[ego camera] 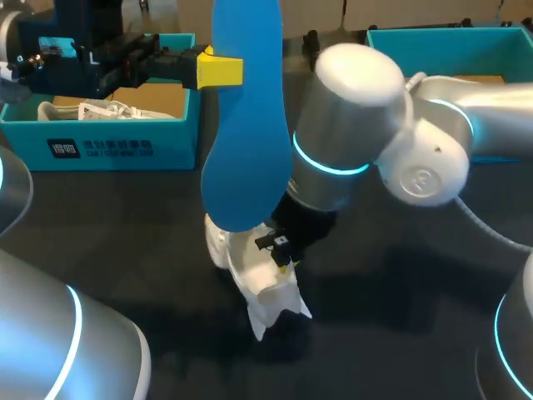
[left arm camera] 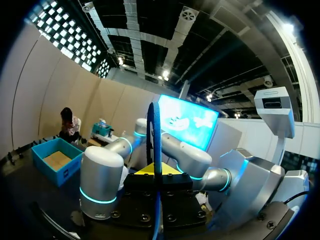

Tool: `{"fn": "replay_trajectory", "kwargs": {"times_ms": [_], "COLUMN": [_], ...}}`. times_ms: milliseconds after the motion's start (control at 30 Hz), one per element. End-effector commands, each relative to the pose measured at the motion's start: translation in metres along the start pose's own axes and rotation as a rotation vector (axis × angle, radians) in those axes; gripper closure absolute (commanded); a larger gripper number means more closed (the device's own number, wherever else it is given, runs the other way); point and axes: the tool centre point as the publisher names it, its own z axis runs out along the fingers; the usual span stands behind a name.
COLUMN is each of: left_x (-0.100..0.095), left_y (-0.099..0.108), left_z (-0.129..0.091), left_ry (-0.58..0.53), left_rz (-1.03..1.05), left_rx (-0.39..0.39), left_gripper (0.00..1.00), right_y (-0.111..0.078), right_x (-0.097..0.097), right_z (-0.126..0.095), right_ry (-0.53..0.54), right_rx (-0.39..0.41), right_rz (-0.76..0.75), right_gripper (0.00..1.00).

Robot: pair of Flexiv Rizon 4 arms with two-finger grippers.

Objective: Take the shoe out of the shoebox, open the shoe tongue, remove and reinsert the insole, then place the shoe into the shoebox

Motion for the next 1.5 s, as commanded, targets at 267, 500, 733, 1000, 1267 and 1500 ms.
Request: {"fn": "replay_trajectory", "kwargs": {"times_ms": [267, 500, 733, 1000, 1267, 1500], "left_x": [-0.001, -0.001, -0.001, -0.001, -0.001, -0.001], "left_y": [-0.001, -0.001, -0.001, -0.001, -0.001, -0.001], "left_z": [0.001, 0.001, 0.001, 0.001, 0.001, 0.001], "left_ry": [0.001, 0.001, 0.001, 0.001, 0.001, 0.001], "left_rz": [-0.001, -0.001, -0.001, -0.001, -0.001, -0.001], "left_rx": [-0.004, -0.004, -0.004, -0.004, -0.004, -0.004], "left_gripper": [1.0, 1.0, 1.0, 1.0, 1.0, 1.0], "right_y": [-0.014, -0.019, -0.019, -0.019, -0.013, -0.003], "right_x": [-0.013, -0.021, -0.021, -0.021, -0.051, -0.08], "right_z": [-0.001, 0.005, 0.005, 0.005, 0.019, 0.042], "right_ry": [0.05, 0.094, 0.094, 0.094, 0.158, 0.208], "right_rx": [-0.159, -0.187, -0.187, -0.187, -0.174, -0.116], "right_rz": [0.059, 0.132, 0.132, 0.132, 0.219, 0.246], "right_gripper": [1.0, 1.0, 1.0, 1.0, 1.0, 1.0]}}
